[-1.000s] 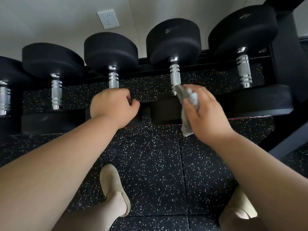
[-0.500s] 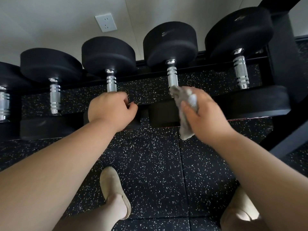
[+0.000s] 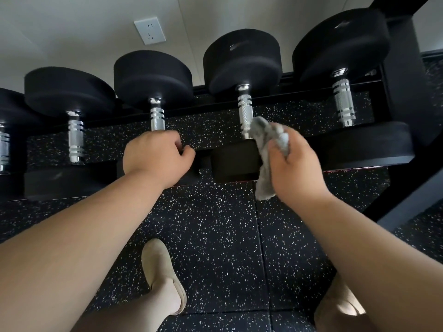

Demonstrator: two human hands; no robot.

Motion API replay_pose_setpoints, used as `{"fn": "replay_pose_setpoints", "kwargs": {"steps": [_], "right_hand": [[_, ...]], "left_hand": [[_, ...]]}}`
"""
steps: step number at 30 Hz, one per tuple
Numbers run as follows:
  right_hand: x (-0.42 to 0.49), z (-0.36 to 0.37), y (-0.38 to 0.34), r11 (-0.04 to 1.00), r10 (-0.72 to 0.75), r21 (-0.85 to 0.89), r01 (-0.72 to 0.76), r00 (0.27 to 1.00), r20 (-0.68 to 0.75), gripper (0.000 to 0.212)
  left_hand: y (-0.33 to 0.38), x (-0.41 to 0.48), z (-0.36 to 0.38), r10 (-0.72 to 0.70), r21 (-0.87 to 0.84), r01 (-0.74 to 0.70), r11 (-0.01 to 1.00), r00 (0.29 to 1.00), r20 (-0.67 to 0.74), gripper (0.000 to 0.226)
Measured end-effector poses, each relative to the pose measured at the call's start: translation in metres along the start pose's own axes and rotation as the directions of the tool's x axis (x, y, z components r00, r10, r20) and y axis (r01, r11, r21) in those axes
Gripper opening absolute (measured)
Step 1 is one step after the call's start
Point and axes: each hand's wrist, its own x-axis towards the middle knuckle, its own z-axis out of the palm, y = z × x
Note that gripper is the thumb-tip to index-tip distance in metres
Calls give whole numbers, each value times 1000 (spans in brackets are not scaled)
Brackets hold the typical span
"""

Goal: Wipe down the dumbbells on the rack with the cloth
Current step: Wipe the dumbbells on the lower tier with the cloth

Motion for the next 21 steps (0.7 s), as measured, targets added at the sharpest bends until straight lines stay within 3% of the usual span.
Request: {"fn": "replay_pose_setpoints", "kwargs": {"steps": [3,6,9,13,19,21], "right_hand": [[2,-5,0,970,219,133,-202,968,-123,20],[-8,-1,0,907,367,282,-313,916,-165,22],[-19,10,-3,912,342,286,-296,931,-125,31],[-10,9,-4,978,141,159,-133,989,-44,44],[17,-11,3,917,372,176,-358,927,-53,25],[9,-3,-5,942,306,158,-295,951,-47,30]], "left_hand": [[0,0,1,7,9,-7,1000,1000,-8,30],[0,-1,1,10,15,-10,1000,1000,-7,31],[1,0,0,2,25,-2,1000,1000,-2,31],[3,0,-2,-3,33,3,999,1000,3,30],[3,-1,-2,-24,26,24,999,1000,2,29],[3,-1,-2,-24,27,24,999,1000,4,29]]}}
